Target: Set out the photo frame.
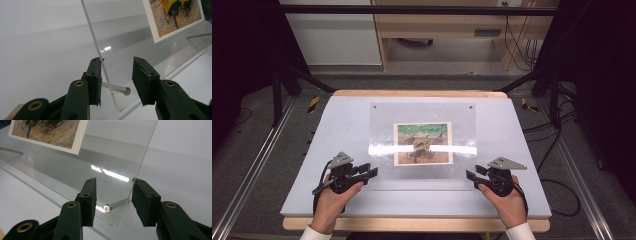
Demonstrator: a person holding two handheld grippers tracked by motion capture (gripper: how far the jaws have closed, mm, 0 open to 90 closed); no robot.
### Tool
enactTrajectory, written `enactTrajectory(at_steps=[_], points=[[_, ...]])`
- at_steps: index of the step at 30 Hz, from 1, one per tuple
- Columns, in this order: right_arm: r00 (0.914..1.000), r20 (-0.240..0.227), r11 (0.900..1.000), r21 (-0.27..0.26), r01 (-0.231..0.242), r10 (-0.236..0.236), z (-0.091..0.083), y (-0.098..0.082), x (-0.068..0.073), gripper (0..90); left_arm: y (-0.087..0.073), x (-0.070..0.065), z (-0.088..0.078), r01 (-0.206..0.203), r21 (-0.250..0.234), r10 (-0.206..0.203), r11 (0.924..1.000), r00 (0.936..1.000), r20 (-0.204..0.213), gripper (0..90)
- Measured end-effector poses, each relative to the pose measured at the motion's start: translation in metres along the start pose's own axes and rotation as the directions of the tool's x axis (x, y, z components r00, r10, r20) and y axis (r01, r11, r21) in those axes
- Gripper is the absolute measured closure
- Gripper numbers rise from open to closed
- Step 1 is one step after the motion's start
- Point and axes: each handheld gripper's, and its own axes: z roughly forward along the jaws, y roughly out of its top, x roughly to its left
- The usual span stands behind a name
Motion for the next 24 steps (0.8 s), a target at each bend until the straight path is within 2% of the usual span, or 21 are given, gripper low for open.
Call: enactTrajectory(at_steps=[4,11,24], points=[[1.0,0.006,1.0,0.004,0.006,-0.006,-0.003,-0.003,0.001,59.3,-0.002,-0.003,-0.002,-0.016,0.008,0.016,0.9998,0.9998,-0.014,61.2],[0.9996,0.019,1.0,0.012,0.021,-0.021,-0.006,-0.008,0.004,63.4,-0.006,-0.006,-0.005,-0.019,0.016,0.019,0.9997,0.9996,-0.02,65.3],[0.9995,0.026,0.999,0.031,0.016,-0.016,-0.009,-0.014,0.007,68.0,-0.011,-0.011,-0.009,-0.044,0.046,0.045,0.998,0.9981,-0.04,69.6]])
